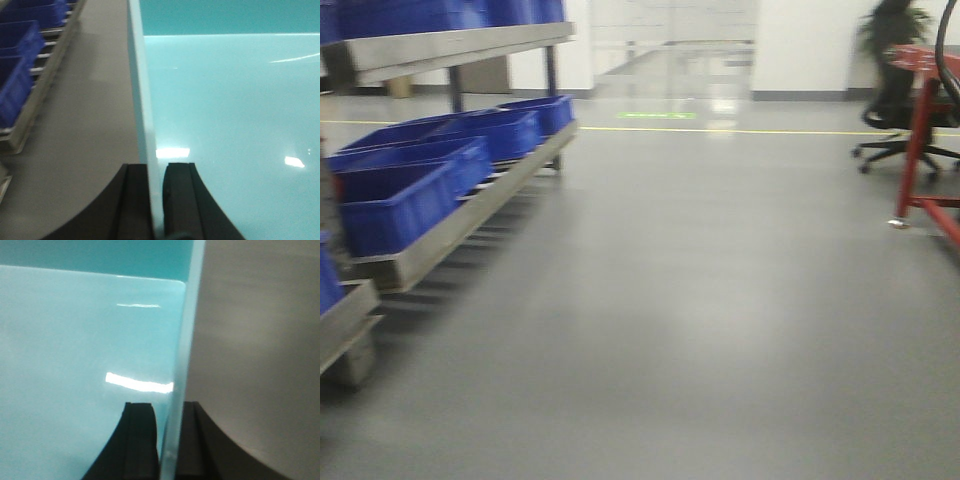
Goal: Move two blue bins to right shelf middle
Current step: 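Drive away from the shelf holding the turquoise bin in both grippers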
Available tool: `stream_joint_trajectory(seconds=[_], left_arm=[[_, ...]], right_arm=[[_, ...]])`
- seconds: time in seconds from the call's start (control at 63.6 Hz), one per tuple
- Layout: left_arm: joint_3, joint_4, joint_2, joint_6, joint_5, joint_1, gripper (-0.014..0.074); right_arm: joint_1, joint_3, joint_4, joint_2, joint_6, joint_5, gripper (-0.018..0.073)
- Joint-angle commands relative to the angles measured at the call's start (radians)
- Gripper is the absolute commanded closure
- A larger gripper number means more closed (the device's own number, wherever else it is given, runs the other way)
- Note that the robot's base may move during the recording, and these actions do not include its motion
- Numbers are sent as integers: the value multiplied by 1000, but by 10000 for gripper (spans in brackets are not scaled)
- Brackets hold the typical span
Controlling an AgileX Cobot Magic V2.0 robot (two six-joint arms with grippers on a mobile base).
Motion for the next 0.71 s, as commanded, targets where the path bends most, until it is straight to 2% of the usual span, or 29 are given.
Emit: stream_joint_trajectory(seconds=[0.0,0.692], left_arm=[[-13,-61,-12,5,-63,-15,707],[-13,-61,-12,5,-63,-15,707]], right_arm=[[13,-15,54,-15,-13,-69,713],[13,-15,54,-15,-13,-69,713]])
